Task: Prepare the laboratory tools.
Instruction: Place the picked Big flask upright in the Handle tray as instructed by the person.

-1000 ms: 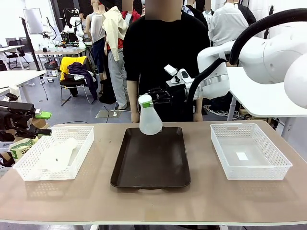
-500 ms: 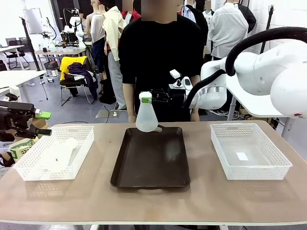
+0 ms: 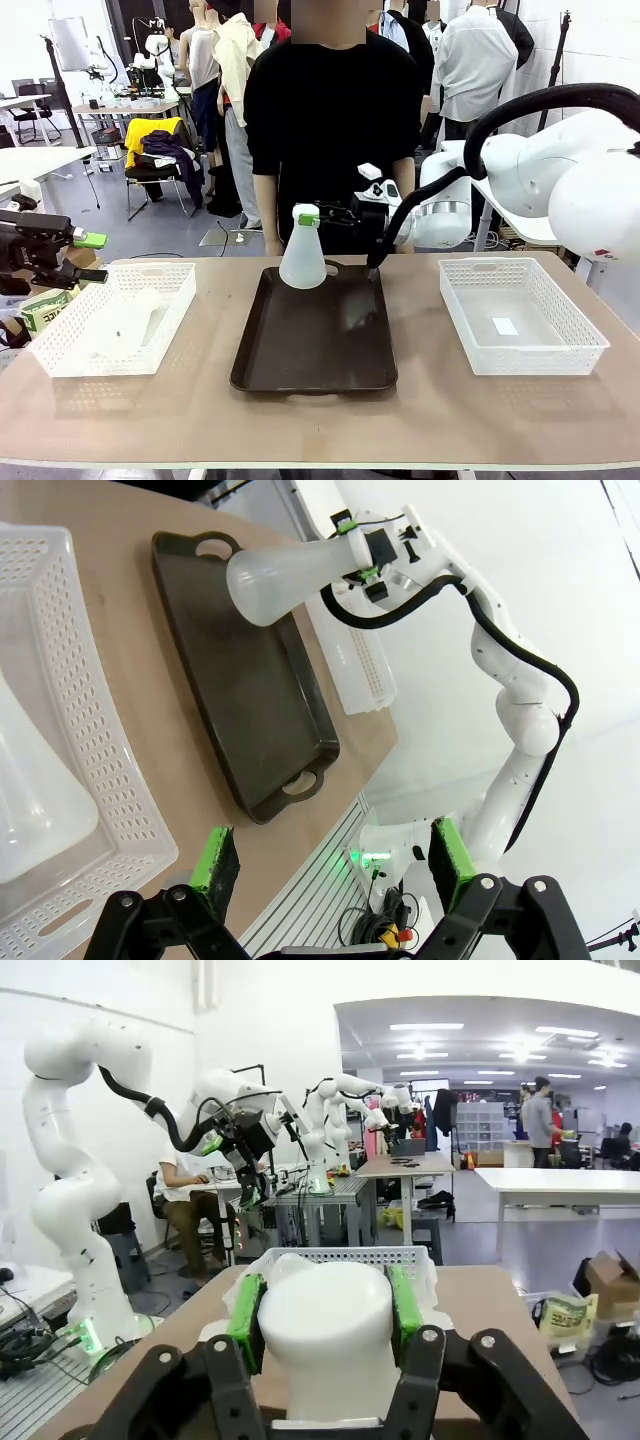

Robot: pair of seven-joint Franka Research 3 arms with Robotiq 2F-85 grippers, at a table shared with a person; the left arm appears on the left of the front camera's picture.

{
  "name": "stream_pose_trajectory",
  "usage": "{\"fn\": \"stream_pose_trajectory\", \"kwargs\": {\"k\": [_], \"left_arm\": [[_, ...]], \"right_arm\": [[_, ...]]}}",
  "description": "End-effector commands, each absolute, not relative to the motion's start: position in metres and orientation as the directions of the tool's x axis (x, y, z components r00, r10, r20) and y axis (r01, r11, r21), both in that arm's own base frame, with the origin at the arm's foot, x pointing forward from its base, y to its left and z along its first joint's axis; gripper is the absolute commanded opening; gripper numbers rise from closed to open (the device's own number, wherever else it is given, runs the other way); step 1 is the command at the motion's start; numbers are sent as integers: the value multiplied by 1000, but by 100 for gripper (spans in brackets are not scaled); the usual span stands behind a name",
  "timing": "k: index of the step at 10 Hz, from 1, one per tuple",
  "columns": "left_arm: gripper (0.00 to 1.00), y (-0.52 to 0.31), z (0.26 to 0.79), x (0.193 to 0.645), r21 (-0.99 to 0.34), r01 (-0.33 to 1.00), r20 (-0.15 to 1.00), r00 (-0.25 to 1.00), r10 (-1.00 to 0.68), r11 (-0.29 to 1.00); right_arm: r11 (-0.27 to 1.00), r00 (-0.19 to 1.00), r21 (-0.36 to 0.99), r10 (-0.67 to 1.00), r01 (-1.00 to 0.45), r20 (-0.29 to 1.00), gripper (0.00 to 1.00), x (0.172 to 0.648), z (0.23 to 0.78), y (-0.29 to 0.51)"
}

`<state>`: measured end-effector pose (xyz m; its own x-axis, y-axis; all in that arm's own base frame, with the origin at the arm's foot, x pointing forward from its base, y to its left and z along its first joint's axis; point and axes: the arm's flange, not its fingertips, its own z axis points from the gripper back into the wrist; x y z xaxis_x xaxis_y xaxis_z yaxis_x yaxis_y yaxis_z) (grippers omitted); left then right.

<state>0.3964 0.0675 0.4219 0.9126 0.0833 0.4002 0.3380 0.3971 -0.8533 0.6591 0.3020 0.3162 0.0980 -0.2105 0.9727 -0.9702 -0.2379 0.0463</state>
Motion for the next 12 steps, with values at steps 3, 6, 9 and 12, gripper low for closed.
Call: {"fn": "stream_pose_trajectory", "kwargs": {"k": [3, 6, 9, 12], "left_arm": [[100, 68, 424, 397, -857, 346, 408, 908, 93, 382], [100, 68, 424, 397, -857, 346, 408, 908, 93, 382], [100, 68, 424, 397, -857, 346, 408, 908, 93, 382], [100, 68, 424, 397, -857, 346, 408, 908, 93, 382]], "right_arm": [[-260, 180, 137, -148, -956, 973, 0, 664, 303, 305], [-262, 227, 190, -119, -946, 967, 0, 664, 292, 308], [-251, 253, 220, -108, -943, 961, 26, 663, 290, 306], [-246, 253, 228, -76, -942, 965, 80, 661, 292, 307]]}}
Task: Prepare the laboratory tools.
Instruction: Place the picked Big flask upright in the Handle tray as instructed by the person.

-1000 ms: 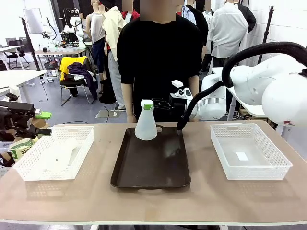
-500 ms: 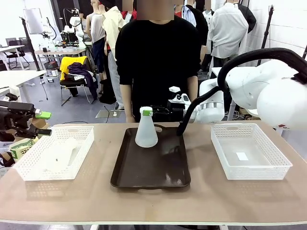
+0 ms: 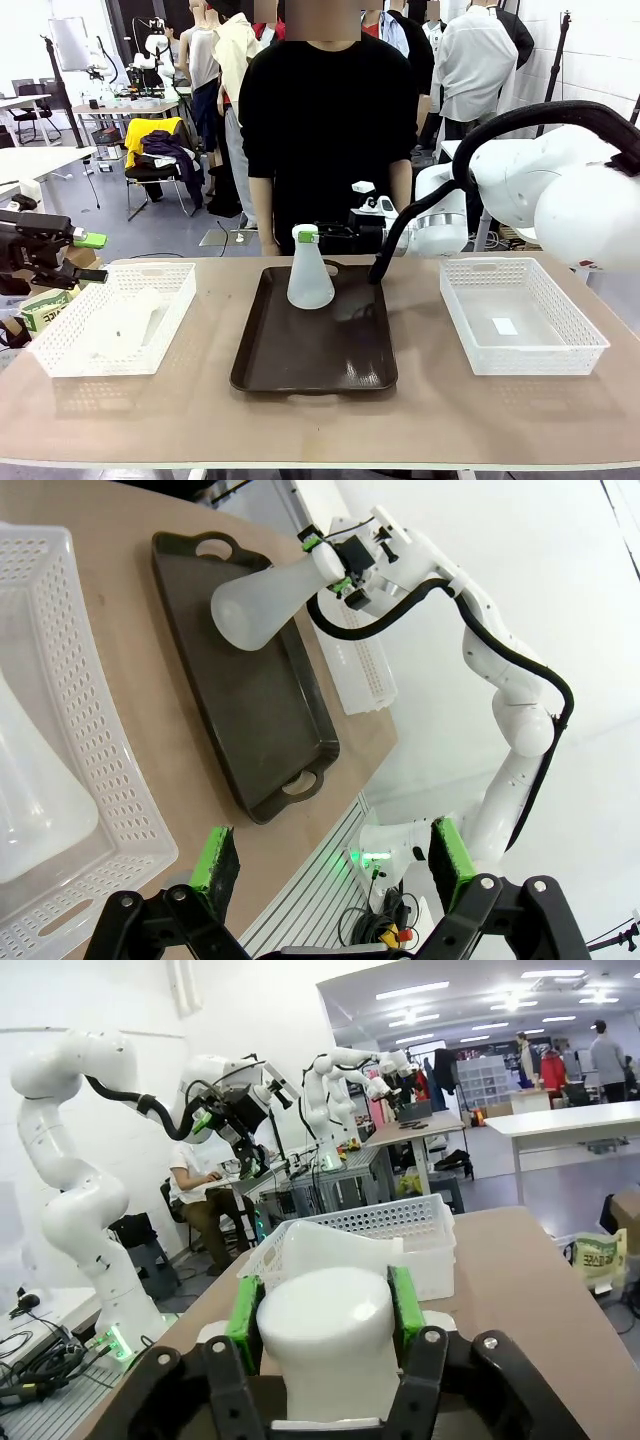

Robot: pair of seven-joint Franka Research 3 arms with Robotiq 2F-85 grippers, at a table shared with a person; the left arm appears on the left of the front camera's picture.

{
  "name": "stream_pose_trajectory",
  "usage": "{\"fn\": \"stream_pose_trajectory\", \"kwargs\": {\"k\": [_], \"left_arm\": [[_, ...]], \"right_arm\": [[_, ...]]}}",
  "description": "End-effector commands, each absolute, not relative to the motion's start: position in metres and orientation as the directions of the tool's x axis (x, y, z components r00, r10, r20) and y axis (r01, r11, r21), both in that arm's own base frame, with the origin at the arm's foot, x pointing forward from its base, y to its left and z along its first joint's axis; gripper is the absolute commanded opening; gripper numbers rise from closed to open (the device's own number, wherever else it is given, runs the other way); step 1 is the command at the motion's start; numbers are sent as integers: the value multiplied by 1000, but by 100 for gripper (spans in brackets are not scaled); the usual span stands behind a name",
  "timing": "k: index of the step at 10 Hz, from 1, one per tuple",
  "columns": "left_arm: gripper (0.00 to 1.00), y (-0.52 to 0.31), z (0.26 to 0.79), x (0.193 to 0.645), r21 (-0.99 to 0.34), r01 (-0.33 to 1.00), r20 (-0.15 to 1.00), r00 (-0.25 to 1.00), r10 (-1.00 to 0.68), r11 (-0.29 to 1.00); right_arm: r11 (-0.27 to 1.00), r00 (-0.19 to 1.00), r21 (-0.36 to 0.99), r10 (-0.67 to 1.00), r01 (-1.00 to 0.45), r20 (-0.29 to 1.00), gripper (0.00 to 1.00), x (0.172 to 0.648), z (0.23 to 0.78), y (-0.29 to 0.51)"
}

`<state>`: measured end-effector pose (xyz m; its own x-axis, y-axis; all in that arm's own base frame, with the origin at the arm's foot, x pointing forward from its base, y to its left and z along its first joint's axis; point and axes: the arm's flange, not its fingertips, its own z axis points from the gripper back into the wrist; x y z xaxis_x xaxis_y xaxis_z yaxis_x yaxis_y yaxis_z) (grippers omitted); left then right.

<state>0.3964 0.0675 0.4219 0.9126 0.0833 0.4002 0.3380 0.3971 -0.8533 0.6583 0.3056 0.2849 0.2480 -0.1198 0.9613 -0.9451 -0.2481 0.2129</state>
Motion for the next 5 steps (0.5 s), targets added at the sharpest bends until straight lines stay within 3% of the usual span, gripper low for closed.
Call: {"fn": "stream_pose_trajectory", "kwargs": {"k": [1, 5], "left_arm": [[100, 68, 424, 397, -857, 346, 408, 908, 93, 382], [100, 68, 424, 397, -857, 346, 408, 908, 93, 382]], "right_arm": [[-245, 256, 234, -63, -941, 965, 98, 661, 293, 307], [-248, 260, 251, -3, -936, 966, 100, 656, 298, 306]]}}
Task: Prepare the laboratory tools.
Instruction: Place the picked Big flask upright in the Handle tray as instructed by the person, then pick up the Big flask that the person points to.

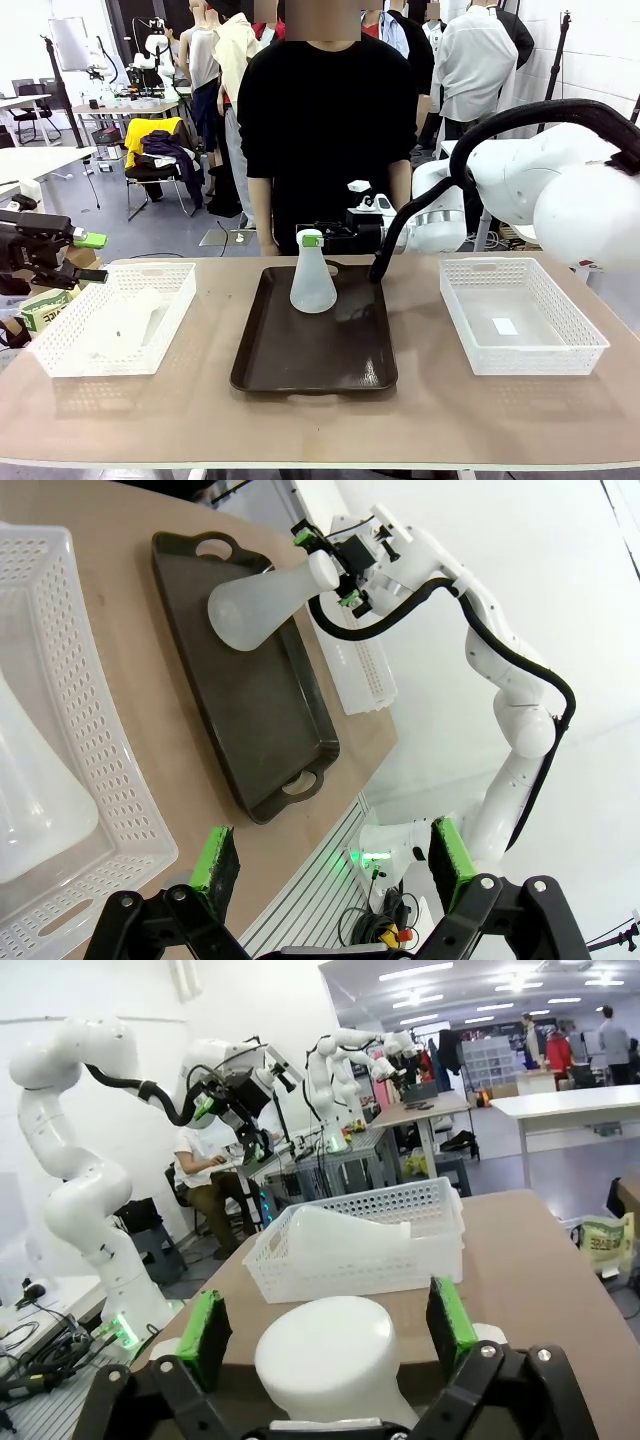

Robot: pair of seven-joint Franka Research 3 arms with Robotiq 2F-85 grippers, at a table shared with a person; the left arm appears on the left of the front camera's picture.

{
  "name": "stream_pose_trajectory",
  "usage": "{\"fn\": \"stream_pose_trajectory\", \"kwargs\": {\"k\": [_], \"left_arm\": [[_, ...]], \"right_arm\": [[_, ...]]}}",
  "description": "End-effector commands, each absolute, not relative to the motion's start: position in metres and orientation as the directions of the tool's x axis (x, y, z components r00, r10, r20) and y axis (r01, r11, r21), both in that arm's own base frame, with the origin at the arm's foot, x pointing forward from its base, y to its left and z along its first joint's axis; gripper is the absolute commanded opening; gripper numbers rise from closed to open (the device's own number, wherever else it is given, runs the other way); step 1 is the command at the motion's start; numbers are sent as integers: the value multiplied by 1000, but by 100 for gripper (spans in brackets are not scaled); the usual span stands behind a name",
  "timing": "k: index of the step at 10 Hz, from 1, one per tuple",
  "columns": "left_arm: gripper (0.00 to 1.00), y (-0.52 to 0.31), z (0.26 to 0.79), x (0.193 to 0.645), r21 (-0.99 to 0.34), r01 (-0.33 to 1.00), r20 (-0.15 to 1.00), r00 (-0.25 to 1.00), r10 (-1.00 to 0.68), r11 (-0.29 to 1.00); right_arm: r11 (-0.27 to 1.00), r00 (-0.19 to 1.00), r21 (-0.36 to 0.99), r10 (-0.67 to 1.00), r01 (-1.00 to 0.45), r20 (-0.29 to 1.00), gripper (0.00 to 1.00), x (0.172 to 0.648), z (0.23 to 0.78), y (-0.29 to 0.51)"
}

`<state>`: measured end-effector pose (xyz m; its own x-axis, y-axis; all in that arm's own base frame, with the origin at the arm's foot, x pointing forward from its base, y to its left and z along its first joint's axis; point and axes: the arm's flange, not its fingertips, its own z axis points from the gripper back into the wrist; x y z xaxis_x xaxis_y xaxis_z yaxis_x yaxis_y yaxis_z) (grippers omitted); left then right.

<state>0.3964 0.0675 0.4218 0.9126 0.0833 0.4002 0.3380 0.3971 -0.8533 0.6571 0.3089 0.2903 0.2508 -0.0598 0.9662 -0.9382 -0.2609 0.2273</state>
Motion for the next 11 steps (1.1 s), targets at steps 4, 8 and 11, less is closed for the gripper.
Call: {"fn": "stream_pose_trajectory", "kwargs": {"k": [4, 8, 11], "left_arm": [[100, 68, 424, 397, -857, 346, 408, 908, 93, 382], [100, 68, 424, 397, -857, 346, 408, 908, 93, 382], [100, 68, 424, 397, -857, 346, 408, 908, 93, 382]], "right_arm": [[-231, 263, 274, 75, -934, 962, 100, 647, 311, 299], [-244, 257, 255, 26, -935, 966, 100, 658, 301, 302], [-244, 257, 255, 26, -935, 966, 100, 658, 301, 302]]}}
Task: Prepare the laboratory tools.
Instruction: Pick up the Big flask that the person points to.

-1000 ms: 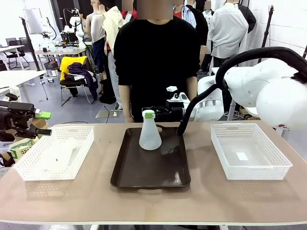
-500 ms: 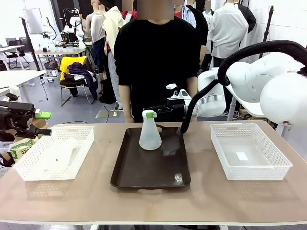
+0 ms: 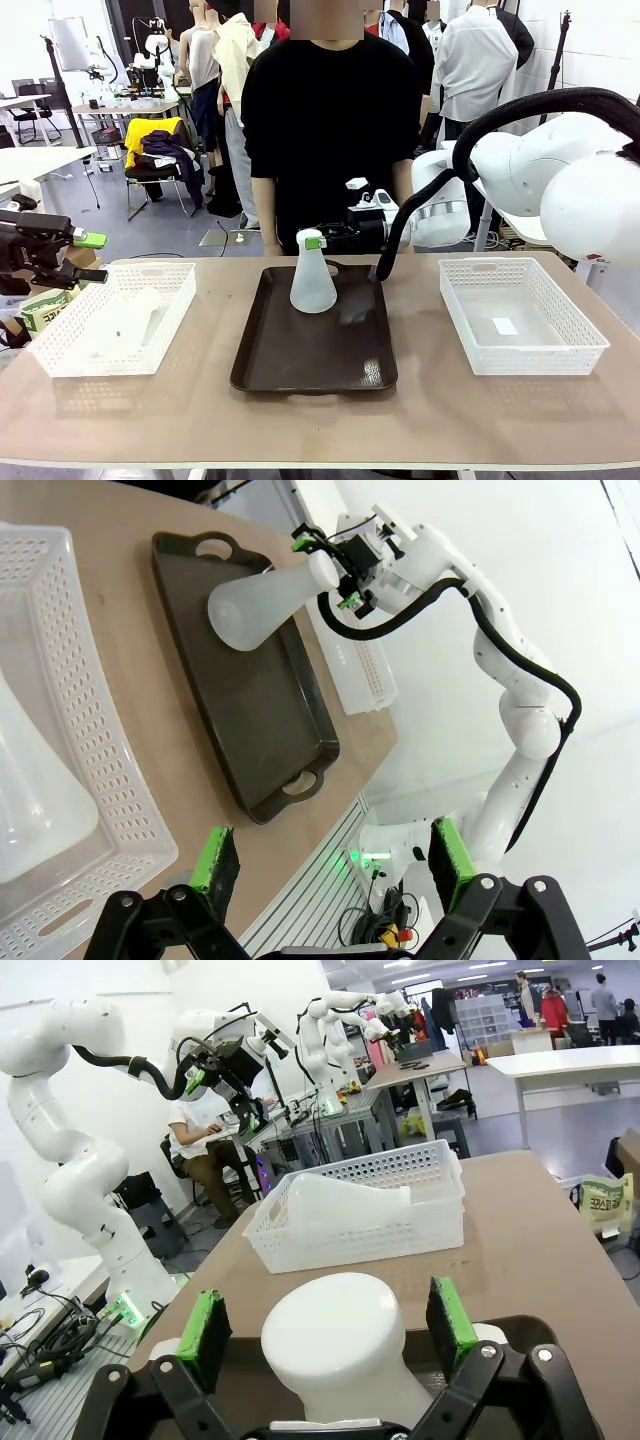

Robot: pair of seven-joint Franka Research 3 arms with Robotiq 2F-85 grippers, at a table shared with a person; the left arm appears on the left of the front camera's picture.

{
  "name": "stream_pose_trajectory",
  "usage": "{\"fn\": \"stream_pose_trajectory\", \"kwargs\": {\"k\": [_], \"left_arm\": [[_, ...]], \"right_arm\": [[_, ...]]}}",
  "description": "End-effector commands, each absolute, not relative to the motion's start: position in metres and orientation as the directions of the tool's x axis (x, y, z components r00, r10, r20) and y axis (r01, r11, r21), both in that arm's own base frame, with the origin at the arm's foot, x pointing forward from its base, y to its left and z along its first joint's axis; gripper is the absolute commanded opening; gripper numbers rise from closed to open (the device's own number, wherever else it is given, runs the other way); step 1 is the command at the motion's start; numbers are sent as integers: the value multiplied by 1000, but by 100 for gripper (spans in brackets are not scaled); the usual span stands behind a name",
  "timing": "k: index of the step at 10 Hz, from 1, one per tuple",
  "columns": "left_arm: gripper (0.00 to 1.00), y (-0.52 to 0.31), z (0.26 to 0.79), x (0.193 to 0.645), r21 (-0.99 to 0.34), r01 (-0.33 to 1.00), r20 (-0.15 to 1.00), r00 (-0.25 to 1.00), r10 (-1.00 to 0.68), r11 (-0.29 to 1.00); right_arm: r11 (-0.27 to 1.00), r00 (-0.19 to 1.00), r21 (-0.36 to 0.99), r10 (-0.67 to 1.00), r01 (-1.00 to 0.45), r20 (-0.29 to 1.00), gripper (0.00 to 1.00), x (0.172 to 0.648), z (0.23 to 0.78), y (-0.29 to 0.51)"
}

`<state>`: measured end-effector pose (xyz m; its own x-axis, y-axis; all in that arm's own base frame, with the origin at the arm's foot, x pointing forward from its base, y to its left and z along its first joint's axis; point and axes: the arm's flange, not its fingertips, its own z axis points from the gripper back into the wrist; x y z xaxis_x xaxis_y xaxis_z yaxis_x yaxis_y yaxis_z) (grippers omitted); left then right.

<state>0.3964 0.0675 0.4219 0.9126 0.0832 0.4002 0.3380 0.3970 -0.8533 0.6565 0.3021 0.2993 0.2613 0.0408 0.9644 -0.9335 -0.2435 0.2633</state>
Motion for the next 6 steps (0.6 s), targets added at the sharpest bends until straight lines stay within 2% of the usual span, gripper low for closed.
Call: {"fn": "stream_pose_trajectory", "kwargs": {"k": [1, 3, 6], "left_arm": [[100, 68, 424, 397, -857, 346, 408, 908, 93, 382], [100, 68, 424, 397, -857, 346, 408, 908, 93, 382], [100, 68, 424, 397, -857, 346, 408, 908, 93, 382]], "right_arm": [[-244, 257, 255, 26, -935, 966, 100, 658, 301, 302], [-244, 261, 263, 41, -934, 965, 100, 657, 300, 302], [-126, 210, 240, 213, -963, 954, 100, 643, 328, 301]]}}
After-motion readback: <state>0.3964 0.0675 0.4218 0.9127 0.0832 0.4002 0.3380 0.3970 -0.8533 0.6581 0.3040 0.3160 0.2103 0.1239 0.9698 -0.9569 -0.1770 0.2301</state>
